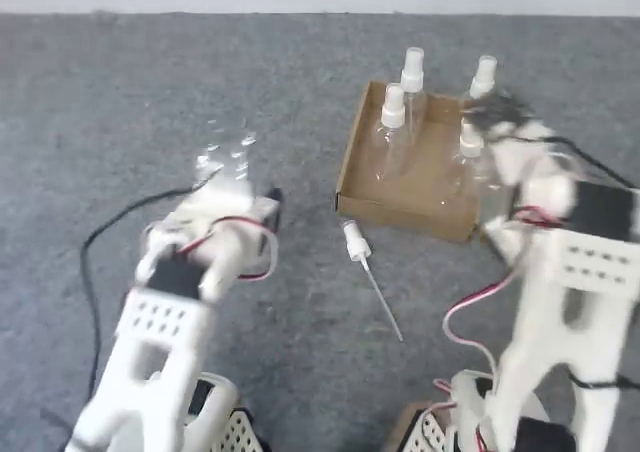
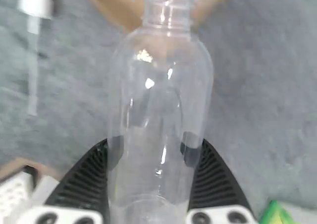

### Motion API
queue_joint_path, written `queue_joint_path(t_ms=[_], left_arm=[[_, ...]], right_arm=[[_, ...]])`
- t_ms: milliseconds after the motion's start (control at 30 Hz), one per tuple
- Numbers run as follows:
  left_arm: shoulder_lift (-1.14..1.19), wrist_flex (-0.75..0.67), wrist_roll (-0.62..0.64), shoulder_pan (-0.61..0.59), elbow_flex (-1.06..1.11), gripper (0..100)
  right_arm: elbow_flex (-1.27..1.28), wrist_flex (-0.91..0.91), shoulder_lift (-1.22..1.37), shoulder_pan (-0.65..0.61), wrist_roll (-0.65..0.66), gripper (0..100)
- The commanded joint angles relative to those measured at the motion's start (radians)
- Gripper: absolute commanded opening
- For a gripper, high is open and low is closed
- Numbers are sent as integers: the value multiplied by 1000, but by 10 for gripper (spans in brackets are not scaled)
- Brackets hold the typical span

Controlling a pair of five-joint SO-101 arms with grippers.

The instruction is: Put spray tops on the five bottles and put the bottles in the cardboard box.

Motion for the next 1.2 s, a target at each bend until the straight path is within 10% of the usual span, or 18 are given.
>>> queue_joint_path(t_ms=[0, 567, 1167], left_arm=[[152, 40, 6, 104, -134, 132], [598, 23, 206, 272, -360, 217], [812, -81, 276, 273, -392, 213]], right_arm=[[124, -76, -45, 139, 133, 6], [626, -753, -42, 521, 193, 6], [678, -771, -42, 565, 256, 6]])
